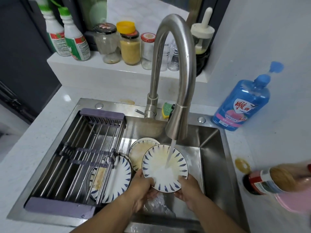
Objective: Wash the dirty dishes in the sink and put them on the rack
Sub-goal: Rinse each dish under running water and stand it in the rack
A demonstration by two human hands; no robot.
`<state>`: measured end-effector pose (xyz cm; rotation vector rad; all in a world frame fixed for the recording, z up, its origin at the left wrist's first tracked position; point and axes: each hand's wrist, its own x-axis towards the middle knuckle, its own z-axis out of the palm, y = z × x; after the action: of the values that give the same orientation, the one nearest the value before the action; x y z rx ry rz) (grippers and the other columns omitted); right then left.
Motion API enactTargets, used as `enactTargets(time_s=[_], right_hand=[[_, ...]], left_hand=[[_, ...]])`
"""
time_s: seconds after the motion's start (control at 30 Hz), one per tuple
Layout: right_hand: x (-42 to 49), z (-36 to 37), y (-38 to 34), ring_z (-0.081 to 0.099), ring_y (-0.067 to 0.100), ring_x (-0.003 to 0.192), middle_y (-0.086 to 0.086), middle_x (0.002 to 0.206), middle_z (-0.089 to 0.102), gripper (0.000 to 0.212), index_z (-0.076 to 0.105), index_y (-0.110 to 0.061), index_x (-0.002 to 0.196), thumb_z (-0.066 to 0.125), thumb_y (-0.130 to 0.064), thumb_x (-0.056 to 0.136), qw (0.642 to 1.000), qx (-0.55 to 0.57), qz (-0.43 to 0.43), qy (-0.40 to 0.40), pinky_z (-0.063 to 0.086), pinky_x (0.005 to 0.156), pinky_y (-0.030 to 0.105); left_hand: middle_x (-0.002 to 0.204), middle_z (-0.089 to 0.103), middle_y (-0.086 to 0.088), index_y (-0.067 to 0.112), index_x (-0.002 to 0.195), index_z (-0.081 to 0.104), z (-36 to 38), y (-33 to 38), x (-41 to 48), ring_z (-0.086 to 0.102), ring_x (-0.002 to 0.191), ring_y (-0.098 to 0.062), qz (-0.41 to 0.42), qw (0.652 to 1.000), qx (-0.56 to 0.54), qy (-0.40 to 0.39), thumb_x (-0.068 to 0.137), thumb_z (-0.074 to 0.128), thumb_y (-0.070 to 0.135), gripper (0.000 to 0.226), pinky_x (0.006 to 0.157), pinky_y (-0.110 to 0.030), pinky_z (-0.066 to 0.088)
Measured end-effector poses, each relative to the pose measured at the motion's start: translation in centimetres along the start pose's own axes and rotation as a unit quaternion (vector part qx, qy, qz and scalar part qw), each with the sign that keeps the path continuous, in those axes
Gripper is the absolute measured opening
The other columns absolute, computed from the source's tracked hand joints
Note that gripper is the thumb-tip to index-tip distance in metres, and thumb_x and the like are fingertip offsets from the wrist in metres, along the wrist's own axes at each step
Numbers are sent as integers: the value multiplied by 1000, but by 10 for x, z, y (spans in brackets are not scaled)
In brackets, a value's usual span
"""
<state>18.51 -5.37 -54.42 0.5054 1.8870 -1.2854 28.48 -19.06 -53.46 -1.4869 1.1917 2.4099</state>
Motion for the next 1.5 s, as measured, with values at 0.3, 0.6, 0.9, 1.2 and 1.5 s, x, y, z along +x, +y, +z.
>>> enactTargets(time_s=[0.3, 0.6, 0.9, 1.2, 1.5], right_hand=[[-19, -16, -6, 48, 15, 128, -3, 149, 45, 54, 41, -22, 151, 51, -9, 99, 897, -305, -298, 115, 44, 107, 31], [-34, 3, -19, -7, 19, 157, 4, 171, -2, 92, 17, -16, 161, -9, -60, 85, 714, -585, -381, 58, -7, 126, 43], [-63, 7, -21, 6, 0, 153, -14, 168, 16, 52, 18, -35, 161, 21, -43, 109, 689, -526, -464, -182, 1, 127, 30], [-31, -58, 2, 55, 5, 130, -12, 144, 59, 39, 59, -33, 135, 61, -28, 96, 601, -504, -615, -76, 48, 109, 37], [-61, -59, -78, 70, 15, 84, -2, 95, 75, 14, 76, -29, 105, 71, -23, 93, 838, -322, -387, -208, 54, 74, 34]], left_hand=[[120, 73, -8, 25, 136, 54, 6, 11, -26, 70, 106, -34, 60, 998, -7, 1, 108, 44, 17, 30, 81, -54, 60], [102, 79, 1, 32, 120, 61, 17, 24, -52, 75, 99, -25, 42, 998, 10, -37, 109, 31, 49, 35, 87, -55, 60], [120, 72, -22, 8, 139, 52, 22, 34, -33, 71, 111, -35, -36, 994, -53, -88, 100, 30, 64, 72, 82, -42, 61], [94, 80, -10, 15, 125, 60, 15, 61, -31, 78, 83, -30, -3, 998, 49, -42, 103, 38, 58, 53, 68, -52, 63], [130, 62, -19, 13, 136, 56, -3, 79, -21, 63, 111, -32, -67, 991, 79, -90, 88, 44, 80, 83, 87, -45, 57]])
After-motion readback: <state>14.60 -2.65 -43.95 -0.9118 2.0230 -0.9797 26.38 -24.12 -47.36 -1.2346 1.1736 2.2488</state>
